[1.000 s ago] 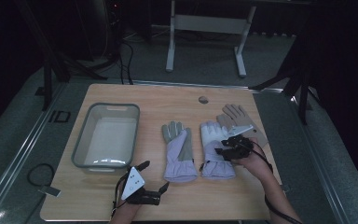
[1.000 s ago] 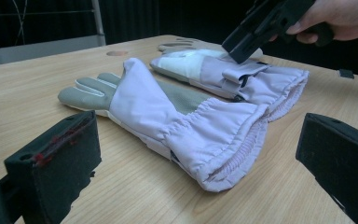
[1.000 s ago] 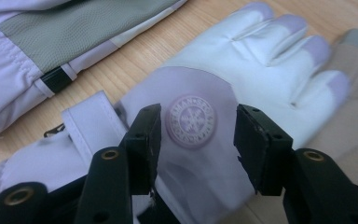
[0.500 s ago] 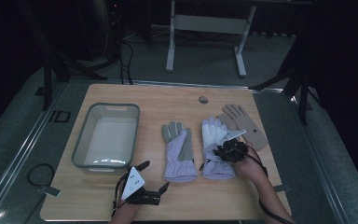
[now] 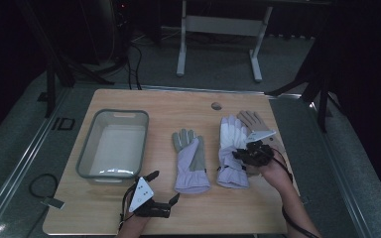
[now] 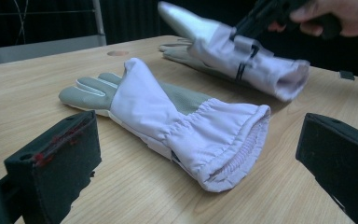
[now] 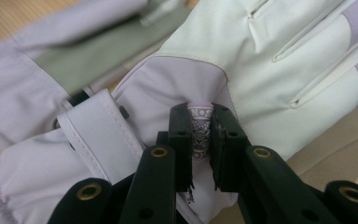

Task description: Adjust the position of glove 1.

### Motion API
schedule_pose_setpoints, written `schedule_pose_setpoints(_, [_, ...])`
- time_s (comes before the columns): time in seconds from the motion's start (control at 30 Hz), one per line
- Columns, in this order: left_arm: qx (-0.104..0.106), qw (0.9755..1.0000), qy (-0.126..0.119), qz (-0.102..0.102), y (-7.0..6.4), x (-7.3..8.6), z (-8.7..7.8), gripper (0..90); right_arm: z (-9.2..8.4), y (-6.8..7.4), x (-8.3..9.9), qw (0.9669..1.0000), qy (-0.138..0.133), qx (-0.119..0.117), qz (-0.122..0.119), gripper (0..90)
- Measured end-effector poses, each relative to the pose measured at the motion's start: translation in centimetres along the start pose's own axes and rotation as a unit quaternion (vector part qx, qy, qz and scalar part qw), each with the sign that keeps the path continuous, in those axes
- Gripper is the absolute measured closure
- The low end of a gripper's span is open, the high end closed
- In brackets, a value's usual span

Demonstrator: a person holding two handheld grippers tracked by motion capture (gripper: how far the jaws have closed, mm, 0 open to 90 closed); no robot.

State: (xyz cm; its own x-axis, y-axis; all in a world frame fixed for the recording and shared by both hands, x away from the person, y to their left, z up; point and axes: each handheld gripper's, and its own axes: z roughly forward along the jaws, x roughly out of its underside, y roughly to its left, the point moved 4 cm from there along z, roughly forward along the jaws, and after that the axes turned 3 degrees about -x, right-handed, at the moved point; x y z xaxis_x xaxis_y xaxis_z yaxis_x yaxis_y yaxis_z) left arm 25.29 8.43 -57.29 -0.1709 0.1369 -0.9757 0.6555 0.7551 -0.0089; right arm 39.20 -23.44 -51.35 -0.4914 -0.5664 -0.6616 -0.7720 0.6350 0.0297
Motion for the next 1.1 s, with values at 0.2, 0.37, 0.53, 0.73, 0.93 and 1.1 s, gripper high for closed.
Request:
schedule_pose_setpoints(0.2, [-0.001, 1.0, -0.001, 0.001, 0.0, 0.0, 0.0, 0.0, -1.9, 1.1, -2.6, 0.9997, -0.02, -0.006, -0.009, 80.1])
schedule_pose_setpoints(0.37, [-0.002, 1.0, -0.003, 0.0, 0.0, 0.0, -0.1, 0.0, -2.5, 3.2, -5.2, 0.999, -0.033, -0.01, -0.028, 80.0])
schedule_pose_setpoints(0.53, [-0.002, 1.0, -0.005, 0.003, -0.1, 0.0, -0.1, 0.0, -1.9, 5.1, -7.6, 0.9984, -0.036, -0.017, -0.041, 80.0])
schedule_pose_setpoints(0.73, [-0.001, 0.9999, -0.016, -0.006, 0.1, -0.1, -0.4, 0.0, 0.6, 7.7, -9.3, 0.9986, -0.013, -0.02, -0.047, 80.0])
schedule_pose_setpoints(0.93, [-0.006, 0.9998, -0.019, -0.009, 0.2, -0.1, -0.5, 0.0, 2.9, 9.1, -9.7, 0.9985, 0.009, -0.029, -0.045, 80.0])
schedule_pose_setpoints(1.1, [-0.002, 0.9999, -0.015, -0.004, 0.1, 0.0, -0.4, 0.0, 5.3, 9.9, -9.1, 0.9977, 0.039, -0.025, -0.049, 79.9])
